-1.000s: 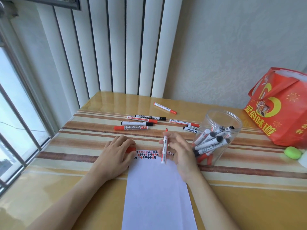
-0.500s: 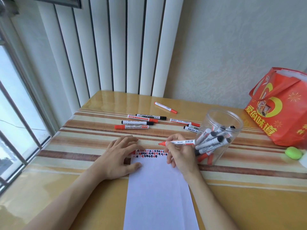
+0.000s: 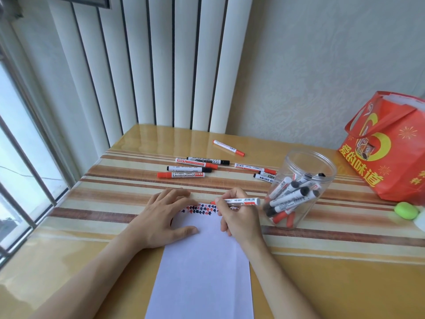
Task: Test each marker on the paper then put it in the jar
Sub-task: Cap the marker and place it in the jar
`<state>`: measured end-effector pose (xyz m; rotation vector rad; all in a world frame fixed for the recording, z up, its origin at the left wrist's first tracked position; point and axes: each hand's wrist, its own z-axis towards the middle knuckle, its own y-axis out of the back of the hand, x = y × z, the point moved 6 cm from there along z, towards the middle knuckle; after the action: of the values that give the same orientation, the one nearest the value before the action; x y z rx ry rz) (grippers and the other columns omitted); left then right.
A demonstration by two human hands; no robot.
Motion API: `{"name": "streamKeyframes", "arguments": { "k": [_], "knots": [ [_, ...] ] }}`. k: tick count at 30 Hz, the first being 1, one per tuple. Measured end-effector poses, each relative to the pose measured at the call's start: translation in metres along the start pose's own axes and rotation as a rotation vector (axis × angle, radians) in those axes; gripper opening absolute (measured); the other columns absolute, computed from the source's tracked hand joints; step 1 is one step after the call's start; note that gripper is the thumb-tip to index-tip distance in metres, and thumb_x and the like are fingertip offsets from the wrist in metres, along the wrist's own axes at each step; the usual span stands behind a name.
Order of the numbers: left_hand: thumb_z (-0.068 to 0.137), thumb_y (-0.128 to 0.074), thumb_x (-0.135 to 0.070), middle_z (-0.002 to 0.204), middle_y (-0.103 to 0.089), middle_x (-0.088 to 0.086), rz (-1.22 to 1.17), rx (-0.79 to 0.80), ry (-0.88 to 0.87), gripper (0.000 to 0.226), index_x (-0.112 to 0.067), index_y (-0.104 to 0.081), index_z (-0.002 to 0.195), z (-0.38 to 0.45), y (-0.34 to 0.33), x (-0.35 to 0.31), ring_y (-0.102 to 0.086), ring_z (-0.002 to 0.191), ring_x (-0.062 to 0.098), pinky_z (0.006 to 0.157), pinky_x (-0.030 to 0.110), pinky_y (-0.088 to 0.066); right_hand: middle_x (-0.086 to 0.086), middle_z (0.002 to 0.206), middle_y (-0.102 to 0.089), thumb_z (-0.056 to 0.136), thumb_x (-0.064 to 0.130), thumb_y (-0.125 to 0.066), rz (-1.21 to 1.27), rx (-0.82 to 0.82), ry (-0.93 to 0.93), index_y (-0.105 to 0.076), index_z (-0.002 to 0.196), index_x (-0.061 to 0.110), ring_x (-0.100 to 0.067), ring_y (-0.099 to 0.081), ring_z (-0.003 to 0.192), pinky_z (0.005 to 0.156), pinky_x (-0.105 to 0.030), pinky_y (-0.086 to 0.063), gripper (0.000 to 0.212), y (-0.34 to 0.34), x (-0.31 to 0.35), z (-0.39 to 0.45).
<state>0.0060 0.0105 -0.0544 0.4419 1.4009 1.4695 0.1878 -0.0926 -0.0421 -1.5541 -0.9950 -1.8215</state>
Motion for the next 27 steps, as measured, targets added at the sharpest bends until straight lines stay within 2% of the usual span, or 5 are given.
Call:
{"name": "streamKeyframes", "arguments": {
  "k": [6,10,13,18,27],
  "knots": [
    [0.084,-0.047,-0.084,0.139,-0.039,-0.025,-0.023,-0.032,-0.016,0.055,-0.045,-0.053,0.121,-0.001,0.001,0.000,-0.033,0.134,0.002,0.110,0.035,-0.030,-0.010,0.054,-0.060,0.088,0.008,-0.066,-0.025,-0.019,-0.057,-0.051,0.074,0.012,-0.025,-0.052,0.038,0.038,-0.024,-0.035,0.021,0.009,0.000,-0.005],
    [0.083,-0.052,-0.082,0.131,-0.043,-0.024,-0.032,-0.051,-0.032,0.051,-0.041,-0.052,0.112,-0.001,0.002,-0.001,-0.039,0.127,0.005,0.106,0.038,-0.036,-0.014,0.056,-0.061,0.088,0.007,-0.065,-0.039,0.013,-0.085,-0.050,0.075,0.009,-0.027,-0.052,0.038,0.038,-0.026,-0.039,0.020,0.007,0.000,-0.003],
    [0.083,-0.054,-0.083,0.132,-0.043,-0.023,-0.025,-0.043,-0.034,0.054,-0.042,-0.053,0.119,0.000,0.002,-0.002,-0.039,0.129,0.006,0.108,0.040,-0.036,-0.014,0.056,-0.061,0.089,0.007,-0.064,-0.052,0.037,-0.090,-0.049,0.076,0.009,-0.028,-0.053,0.039,0.038,-0.026,-0.040,0.020,0.003,0.000,-0.003],
    [0.084,-0.049,-0.085,0.133,-0.039,-0.022,-0.005,0.004,-0.043,0.058,-0.059,-0.046,0.136,-0.001,0.002,-0.004,-0.034,0.133,0.001,0.112,0.038,-0.031,-0.014,0.055,-0.060,0.089,0.006,-0.064,-0.068,0.053,-0.095,-0.047,0.074,0.011,-0.027,-0.054,0.039,0.038,-0.025,-0.039,0.023,-0.002,-0.002,-0.004],
    [0.085,-0.053,-0.082,0.133,-0.039,-0.025,-0.002,-0.022,-0.047,0.051,-0.058,-0.049,0.130,-0.001,0.003,-0.005,-0.033,0.131,-0.001,0.109,0.039,-0.033,-0.016,0.058,-0.061,0.090,0.005,-0.066,-0.057,0.063,-0.119,-0.050,0.078,0.009,-0.027,-0.053,0.039,0.039,-0.026,-0.039,0.021,-0.003,-0.004,-0.003]
  ]
}}
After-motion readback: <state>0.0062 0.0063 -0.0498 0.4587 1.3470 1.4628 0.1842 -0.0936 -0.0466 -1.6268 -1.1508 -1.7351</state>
